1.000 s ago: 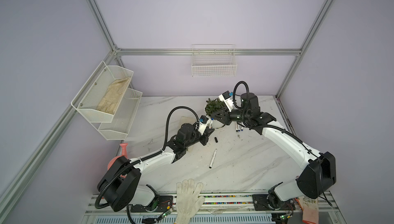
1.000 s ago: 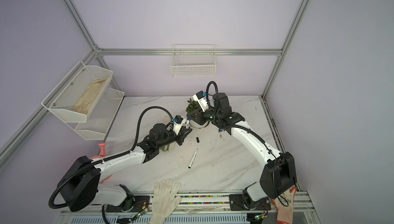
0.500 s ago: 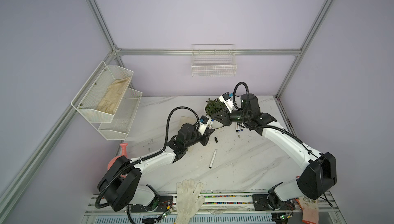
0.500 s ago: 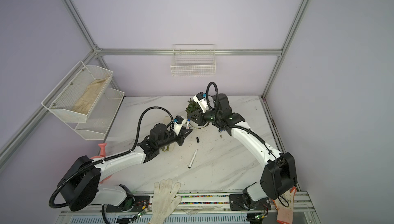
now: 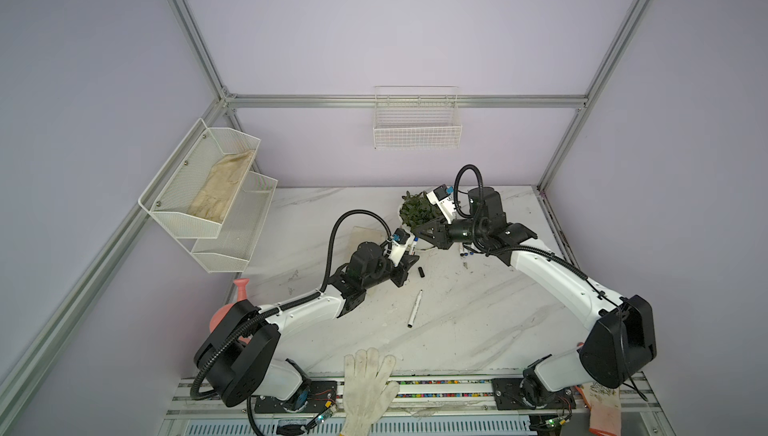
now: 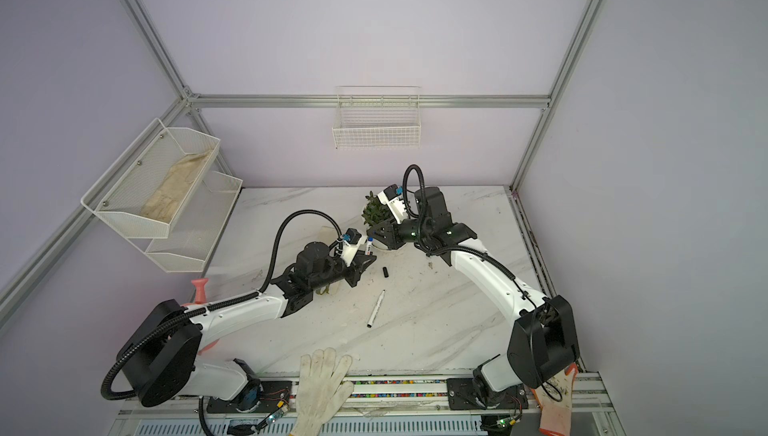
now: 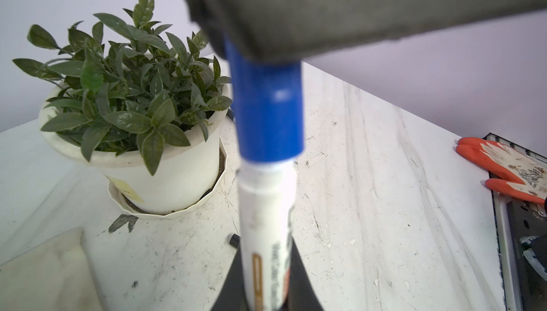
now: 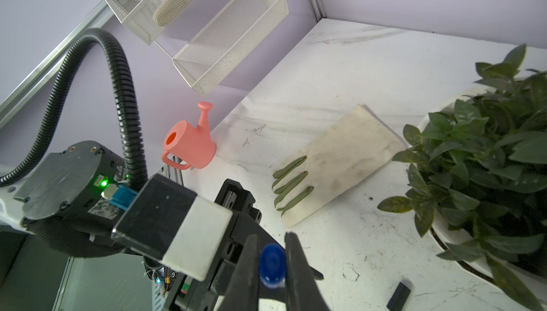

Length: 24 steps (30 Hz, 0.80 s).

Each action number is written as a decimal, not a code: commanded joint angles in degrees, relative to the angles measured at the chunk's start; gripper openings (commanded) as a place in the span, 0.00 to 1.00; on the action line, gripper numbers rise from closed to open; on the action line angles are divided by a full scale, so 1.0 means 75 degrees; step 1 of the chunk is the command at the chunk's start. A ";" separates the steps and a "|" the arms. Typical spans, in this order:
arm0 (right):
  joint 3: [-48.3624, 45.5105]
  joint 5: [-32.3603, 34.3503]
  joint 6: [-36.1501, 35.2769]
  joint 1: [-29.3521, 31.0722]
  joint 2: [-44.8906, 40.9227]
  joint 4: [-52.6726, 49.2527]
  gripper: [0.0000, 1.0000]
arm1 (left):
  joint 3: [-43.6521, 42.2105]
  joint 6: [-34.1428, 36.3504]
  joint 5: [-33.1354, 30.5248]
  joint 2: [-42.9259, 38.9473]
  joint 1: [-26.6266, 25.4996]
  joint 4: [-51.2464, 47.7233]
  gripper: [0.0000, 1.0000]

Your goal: Insert the pens into the pen caps

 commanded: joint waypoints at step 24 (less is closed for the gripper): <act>0.1192 0.1245 0.0019 0.0024 -0.0256 0.0025 0.46 | -0.0138 0.0303 -0.0116 0.0007 -0.0037 0.1551 0.00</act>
